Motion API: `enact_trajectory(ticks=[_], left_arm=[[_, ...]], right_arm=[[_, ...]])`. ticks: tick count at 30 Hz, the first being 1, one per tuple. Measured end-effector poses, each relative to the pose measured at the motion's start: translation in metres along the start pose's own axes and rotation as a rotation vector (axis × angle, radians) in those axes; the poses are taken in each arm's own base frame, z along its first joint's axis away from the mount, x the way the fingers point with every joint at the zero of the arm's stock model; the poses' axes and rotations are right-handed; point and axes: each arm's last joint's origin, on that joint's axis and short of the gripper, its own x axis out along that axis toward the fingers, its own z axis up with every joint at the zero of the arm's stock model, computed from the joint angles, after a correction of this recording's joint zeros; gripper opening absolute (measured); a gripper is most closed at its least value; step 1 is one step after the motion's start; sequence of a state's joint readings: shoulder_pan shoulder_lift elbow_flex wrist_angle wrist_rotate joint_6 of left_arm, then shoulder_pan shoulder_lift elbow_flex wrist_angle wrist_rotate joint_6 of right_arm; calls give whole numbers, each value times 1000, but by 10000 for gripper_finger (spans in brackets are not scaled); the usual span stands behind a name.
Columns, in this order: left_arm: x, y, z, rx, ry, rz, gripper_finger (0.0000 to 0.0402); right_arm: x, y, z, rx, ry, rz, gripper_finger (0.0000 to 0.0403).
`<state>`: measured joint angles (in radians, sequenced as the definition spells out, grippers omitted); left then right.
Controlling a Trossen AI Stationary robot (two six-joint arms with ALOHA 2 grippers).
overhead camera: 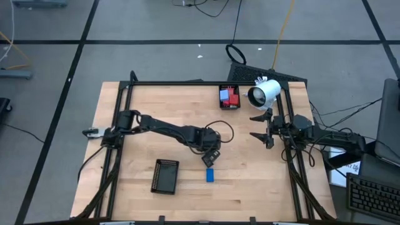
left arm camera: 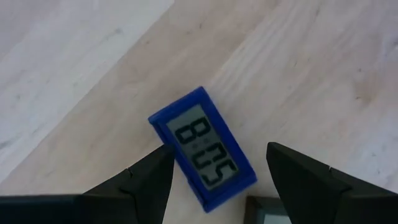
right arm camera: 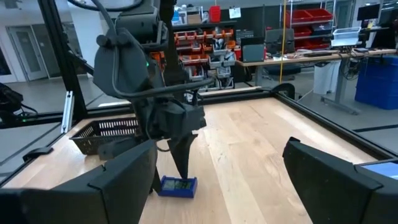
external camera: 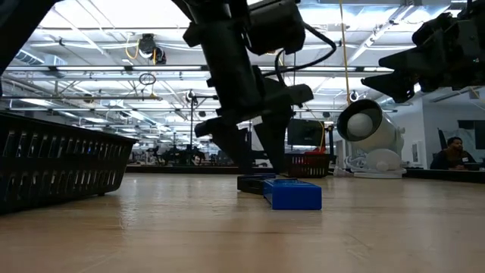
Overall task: Pick & Place Office items
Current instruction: Put the top blue digital clock into the bottom black basket
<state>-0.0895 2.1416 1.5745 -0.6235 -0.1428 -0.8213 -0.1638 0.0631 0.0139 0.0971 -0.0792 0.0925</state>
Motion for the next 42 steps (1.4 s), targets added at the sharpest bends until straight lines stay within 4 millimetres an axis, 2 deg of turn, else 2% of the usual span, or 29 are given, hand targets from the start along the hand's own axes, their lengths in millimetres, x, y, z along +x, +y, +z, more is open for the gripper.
enact_trajectory(ticks=[5, 11, 14, 18, 22, 33, 37, 42], left_arm=[[4, 0, -1, 11, -5, 24, 234], [5, 4, -3, 11, 0, 63, 174], [5, 4, -3, 67, 3, 66, 148], [5, 6, -5, 98, 20, 78, 136], [5, 7, -6, 117, 38, 94, 158], [8, 9, -10, 144, 92, 89, 282], [8, 9, -11, 162, 86, 95, 299], [8, 8, -11, 261, 84, 93, 291]], right_arm=[[0, 0, 0, 0, 0, 0, 340], [0, 0, 0, 0, 0, 0, 337], [0, 0, 0, 0, 0, 0, 339], [0, 0, 0, 0, 0, 0, 340], [0, 0, 0, 0, 0, 0, 337], [0, 0, 0, 0, 0, 0, 339], [0, 0, 0, 0, 0, 0, 337], [0, 0, 0, 0, 0, 0, 340]])
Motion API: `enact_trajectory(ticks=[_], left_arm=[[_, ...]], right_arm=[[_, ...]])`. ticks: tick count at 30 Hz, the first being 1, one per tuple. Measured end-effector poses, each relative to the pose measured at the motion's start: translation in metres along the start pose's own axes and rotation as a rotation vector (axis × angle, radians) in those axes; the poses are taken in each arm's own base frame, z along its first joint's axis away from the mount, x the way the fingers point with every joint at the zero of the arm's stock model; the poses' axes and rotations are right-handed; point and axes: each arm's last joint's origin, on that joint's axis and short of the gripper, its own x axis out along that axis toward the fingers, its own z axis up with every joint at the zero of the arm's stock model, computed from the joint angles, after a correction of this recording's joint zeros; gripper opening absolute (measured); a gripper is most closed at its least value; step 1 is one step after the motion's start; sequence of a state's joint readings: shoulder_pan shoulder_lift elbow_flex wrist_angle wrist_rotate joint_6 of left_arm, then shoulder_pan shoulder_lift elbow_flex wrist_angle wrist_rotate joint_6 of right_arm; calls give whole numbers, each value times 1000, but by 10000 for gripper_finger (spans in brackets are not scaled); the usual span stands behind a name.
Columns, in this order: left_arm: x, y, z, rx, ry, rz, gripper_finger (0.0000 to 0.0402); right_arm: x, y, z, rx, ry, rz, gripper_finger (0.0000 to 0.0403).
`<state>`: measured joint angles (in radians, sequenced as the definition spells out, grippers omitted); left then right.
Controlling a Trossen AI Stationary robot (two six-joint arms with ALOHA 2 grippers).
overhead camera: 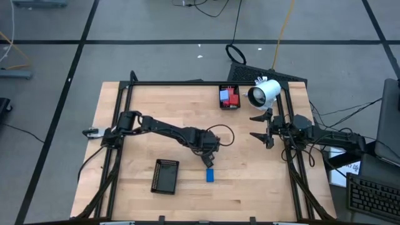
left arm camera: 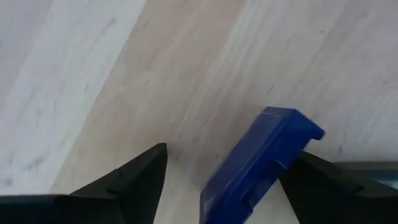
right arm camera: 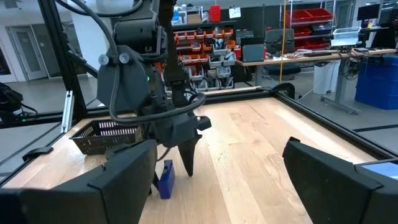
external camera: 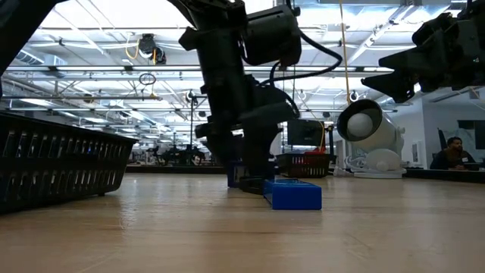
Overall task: Pick & Place Office items
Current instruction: Put the top blue digital clock into the bottom black basket
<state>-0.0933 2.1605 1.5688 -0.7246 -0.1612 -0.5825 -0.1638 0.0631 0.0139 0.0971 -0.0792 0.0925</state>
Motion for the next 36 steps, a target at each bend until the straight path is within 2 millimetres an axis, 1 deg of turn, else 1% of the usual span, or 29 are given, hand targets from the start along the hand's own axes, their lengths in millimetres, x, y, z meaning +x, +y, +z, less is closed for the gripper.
enact_trajectory(ticks=[6, 11, 19, 31, 33, 36], left_arm=[[-1, -2, -2, 231, 6, -4, 254], [-2, -2, -3, 335, 13, -5, 211], [-2, -4, 0, 349, -18, -17, 150], [-2, -4, 0, 381, -18, -13, 63], [-3, -3, 0, 384, -11, -11, 53], [-13, 0, -2, 374, 9, -3, 50]], right_arm=[[0, 0, 0, 0, 0, 0, 337], [0, 0, 0, 0, 0, 0, 340], [0, 0, 0, 0, 0, 0, 337], [0, 0, 0, 0, 0, 0, 337], [0, 0, 0, 0, 0, 0, 337], [0, 0, 0, 0, 0, 0, 339]])
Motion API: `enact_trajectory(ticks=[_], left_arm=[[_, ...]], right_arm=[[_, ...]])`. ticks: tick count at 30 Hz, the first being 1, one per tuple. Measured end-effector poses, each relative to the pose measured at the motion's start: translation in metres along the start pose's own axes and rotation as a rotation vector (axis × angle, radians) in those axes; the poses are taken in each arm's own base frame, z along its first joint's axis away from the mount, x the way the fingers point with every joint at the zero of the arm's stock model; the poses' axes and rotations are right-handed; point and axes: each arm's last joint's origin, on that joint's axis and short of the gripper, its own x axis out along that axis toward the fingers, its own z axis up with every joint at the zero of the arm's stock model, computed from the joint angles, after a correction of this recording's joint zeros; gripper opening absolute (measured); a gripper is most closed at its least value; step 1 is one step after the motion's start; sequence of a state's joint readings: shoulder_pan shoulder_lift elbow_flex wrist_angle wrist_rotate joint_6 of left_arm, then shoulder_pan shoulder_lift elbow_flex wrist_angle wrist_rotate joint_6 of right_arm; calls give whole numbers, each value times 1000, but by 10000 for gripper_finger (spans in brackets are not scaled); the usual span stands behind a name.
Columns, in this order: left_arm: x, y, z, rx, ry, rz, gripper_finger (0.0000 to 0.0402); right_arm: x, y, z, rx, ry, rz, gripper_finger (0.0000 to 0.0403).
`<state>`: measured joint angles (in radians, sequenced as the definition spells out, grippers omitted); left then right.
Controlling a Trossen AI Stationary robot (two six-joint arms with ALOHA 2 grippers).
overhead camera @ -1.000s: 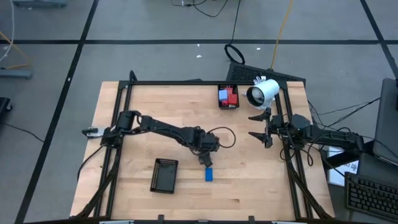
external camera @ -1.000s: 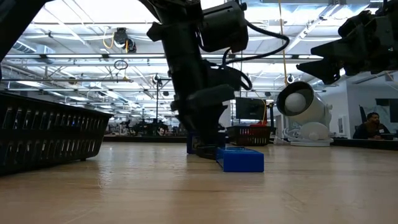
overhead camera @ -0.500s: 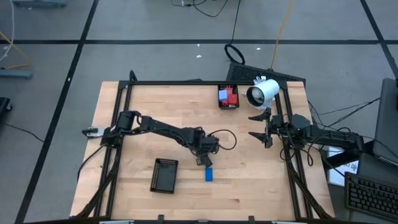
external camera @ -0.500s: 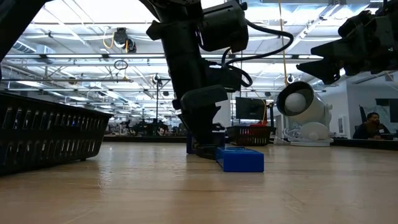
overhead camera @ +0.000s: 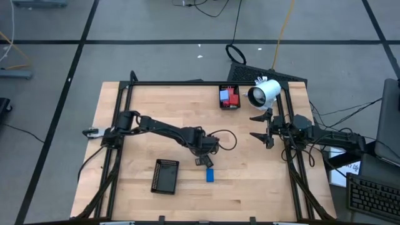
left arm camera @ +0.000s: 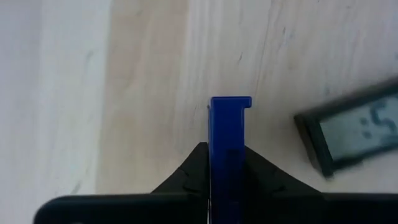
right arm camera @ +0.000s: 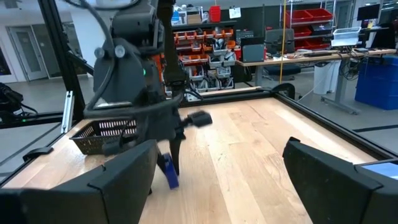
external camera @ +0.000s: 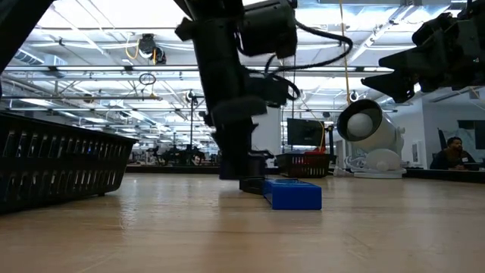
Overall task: Pick & Place Office items
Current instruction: Put the top blue digital clock into the bottom black basket
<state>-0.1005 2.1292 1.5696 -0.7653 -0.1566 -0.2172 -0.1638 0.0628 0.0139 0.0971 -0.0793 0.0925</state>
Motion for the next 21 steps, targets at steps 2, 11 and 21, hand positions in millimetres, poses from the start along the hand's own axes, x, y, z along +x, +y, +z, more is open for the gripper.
enact_trajectory(ticks=[2, 11, 21], left_arm=[[-13, 3, -2, -25, 8, 2, 58], [-99, -12, -17, -18, -105, -42, 47], [-164, -51, -67, 22, -218, -53, 67]], right_arm=[[0, 0, 0, 0, 0, 0, 340], [0, 0, 0, 0, 0, 0, 337], [0, 0, 0, 0, 0, 0, 337]])
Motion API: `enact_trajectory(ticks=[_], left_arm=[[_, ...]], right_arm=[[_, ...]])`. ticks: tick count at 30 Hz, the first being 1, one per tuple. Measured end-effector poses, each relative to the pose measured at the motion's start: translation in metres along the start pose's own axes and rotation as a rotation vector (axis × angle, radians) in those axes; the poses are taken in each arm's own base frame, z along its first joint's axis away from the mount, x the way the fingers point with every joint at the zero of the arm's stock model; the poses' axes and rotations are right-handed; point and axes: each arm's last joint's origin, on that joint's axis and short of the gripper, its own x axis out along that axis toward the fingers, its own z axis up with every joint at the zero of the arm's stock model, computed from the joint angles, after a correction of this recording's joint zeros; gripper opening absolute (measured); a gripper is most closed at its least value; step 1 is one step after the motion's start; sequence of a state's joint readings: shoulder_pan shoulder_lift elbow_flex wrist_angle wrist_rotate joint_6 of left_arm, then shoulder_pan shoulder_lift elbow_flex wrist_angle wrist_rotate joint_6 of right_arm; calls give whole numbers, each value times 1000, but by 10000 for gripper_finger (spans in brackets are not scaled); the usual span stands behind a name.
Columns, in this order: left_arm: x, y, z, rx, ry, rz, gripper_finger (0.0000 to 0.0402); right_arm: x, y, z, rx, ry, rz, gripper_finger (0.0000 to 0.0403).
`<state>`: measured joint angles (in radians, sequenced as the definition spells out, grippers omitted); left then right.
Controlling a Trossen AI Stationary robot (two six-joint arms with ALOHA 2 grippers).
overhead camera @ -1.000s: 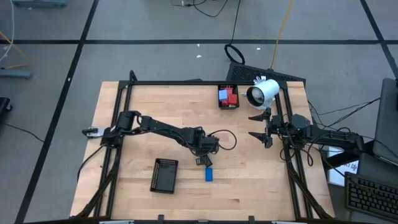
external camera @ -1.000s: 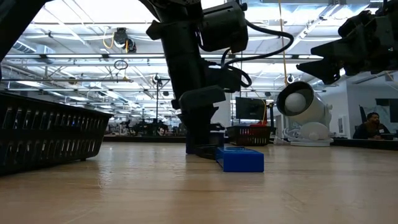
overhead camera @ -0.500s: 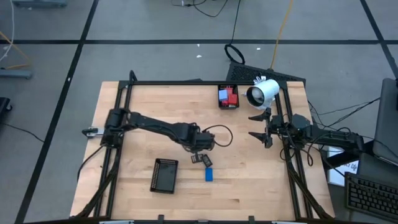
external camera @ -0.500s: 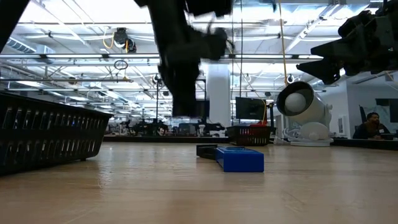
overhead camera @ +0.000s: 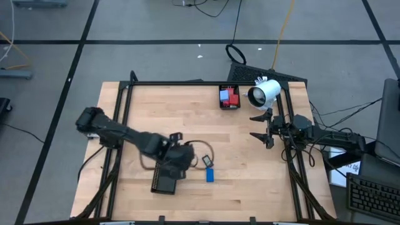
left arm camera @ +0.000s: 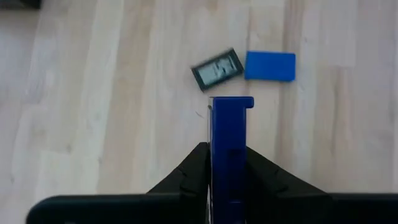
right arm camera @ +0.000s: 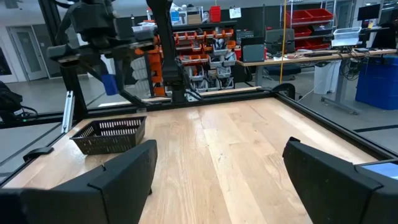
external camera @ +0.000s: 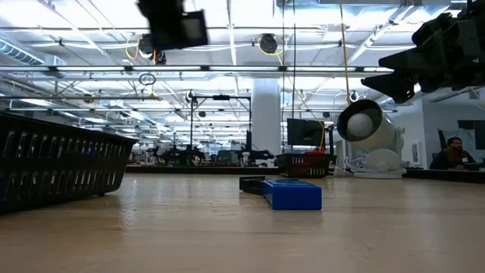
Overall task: Pick & Place Office items
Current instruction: Put the top blue digital clock into the bottom black basket
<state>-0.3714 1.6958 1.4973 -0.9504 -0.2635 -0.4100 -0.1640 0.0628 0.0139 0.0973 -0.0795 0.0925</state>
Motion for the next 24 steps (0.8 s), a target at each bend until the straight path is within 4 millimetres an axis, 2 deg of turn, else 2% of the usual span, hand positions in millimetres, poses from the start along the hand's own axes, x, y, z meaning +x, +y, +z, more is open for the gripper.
enact_trajectory(ticks=[6, 13, 16, 20, 24], left_arm=[[-7, -12, -46, -120, 26, -13, 46], [13, -22, -95, -209, 0, -121, 71], [25, -23, -110, -179, 51, -190, 66], [34, -19, -122, -218, 115, -177, 50], [36, -17, -125, -245, 113, -146, 67]], right_arm=[[0, 0, 0, 0, 1, 0, 340], [0, 0, 0, 0, 1, 0, 337], [0, 0, 0, 0, 1, 0, 338], [0, 0, 0, 0, 1, 0, 340], [0, 0, 0, 0, 0, 0, 338]])
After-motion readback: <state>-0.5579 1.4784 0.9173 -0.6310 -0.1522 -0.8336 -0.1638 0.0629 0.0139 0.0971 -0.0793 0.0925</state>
